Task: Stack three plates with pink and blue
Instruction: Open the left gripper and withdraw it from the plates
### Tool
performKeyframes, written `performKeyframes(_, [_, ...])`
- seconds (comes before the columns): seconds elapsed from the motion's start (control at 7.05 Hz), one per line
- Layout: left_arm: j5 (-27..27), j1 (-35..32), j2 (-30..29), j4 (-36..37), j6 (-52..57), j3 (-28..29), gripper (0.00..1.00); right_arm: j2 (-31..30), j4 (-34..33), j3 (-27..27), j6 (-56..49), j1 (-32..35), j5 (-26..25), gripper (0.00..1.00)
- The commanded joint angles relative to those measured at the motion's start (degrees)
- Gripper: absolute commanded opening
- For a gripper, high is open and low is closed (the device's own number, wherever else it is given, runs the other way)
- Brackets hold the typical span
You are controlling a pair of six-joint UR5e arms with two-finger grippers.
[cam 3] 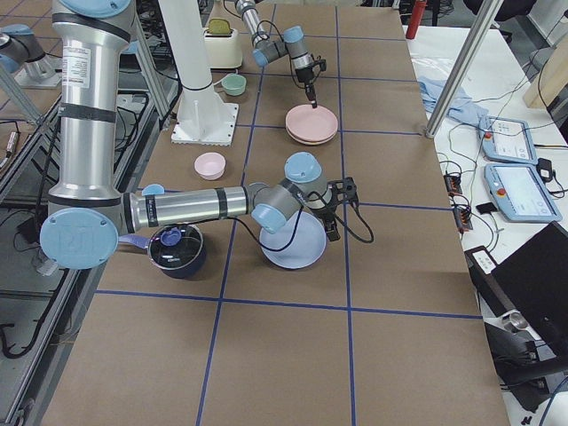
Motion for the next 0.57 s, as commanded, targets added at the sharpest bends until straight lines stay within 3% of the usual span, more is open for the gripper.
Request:
performKeyframes(0.0, [1.4, -0.09, 0.12, 0.0, 0.96, -0.82, 1.0, 0.0, -0.02, 0.0, 0.0, 0.0, 0.09, 1.0])
performKeyframes(0.14, [-0.08, -0.62, 2.12, 0.78, 5.23, -4.48, 1.0, -0.09, -0.02, 0.0, 0.09, 0.0, 0.18, 1.0])
performKeyframes(0.43, [-11.98, -8.31, 6.78, 13.71, 16.29, -17.37, 1.0, -1.4, 0.15, 0.17, 3.4, -0.61, 0.44, 1.0])
